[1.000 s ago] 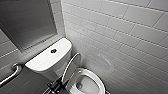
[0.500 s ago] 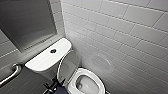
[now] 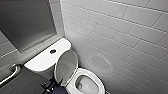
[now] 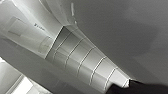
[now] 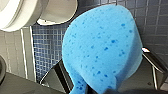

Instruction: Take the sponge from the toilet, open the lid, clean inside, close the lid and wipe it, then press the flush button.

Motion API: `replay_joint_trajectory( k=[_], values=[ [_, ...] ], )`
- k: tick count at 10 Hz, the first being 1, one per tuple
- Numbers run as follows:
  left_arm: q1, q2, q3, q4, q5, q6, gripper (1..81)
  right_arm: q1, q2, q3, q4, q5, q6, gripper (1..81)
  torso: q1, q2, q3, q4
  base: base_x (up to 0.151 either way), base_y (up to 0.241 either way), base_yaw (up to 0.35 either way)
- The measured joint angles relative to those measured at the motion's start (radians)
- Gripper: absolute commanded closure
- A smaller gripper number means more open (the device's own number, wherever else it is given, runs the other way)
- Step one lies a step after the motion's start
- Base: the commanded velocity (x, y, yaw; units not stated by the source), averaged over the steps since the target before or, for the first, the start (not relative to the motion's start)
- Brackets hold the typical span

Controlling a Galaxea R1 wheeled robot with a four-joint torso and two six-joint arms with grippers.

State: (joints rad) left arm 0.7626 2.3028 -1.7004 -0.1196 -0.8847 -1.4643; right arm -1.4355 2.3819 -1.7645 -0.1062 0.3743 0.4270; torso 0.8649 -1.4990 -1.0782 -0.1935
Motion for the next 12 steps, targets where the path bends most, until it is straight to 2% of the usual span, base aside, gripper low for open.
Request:
replay_joint_trajectory(
  k=[3,4,5,6,7,8,10,12],
  values=[
    [0.028,-0.019,0.001,0.057,-0.031,-0.011,1.0,0.000,0.004,-0.003,0.000,-0.001,0.000,81.1,0.000,0.000,0.000,-0.001,0.000,0.000,0.000],
    [0.033,-0.031,0.004,0.121,-0.017,-0.039,1.0,0.000,0.007,-0.003,0.000,0.000,0.000,81.1,0.000,0.000,0.000,-0.001,0.000,0.000,0.000],
    [0.058,-0.064,0.004,0.217,-0.013,-0.080,1.0,0.000,0.006,-0.003,0.000,0.000,0.000,81.1,0.000,0.000,0.000,-0.001,0.000,0.000,0.000],
    [0.107,-0.108,-0.026,0.280,0.037,-0.134,1.0,0.000,0.007,-0.003,0.000,0.000,0.000,81.1,0.000,0.000,0.000,0.000,0.000,0.000,0.000],
    [0.154,-0.145,-0.076,0.307,0.088,-0.250,1.0,-0.001,0.007,-0.003,0.000,0.000,0.000,81.1,0.000,0.000,0.000,0.000,0.000,0.000,0.000],
    [0.150,-0.147,-0.080,0.372,0.095,-0.319,1.0,-0.003,0.007,-0.002,0.000,-0.001,-0.001,81.1,0.000,0.000,0.000,0.000,0.000,0.000,0.000],
    [0.126,-0.105,-0.076,0.438,0.098,-0.341,1.0,-0.009,0.010,-0.002,0.000,0.000,-0.001,81.1,0.000,0.000,0.000,0.000,0.000,0.000,0.000],
    [0.134,-0.121,-0.109,0.534,0.138,-0.339,1.0,-0.010,0.024,-0.008,0.000,0.000,-0.002,81.1,0.000,0.000,0.000,0.000,0.000,0.000,0.000]
  ],
)
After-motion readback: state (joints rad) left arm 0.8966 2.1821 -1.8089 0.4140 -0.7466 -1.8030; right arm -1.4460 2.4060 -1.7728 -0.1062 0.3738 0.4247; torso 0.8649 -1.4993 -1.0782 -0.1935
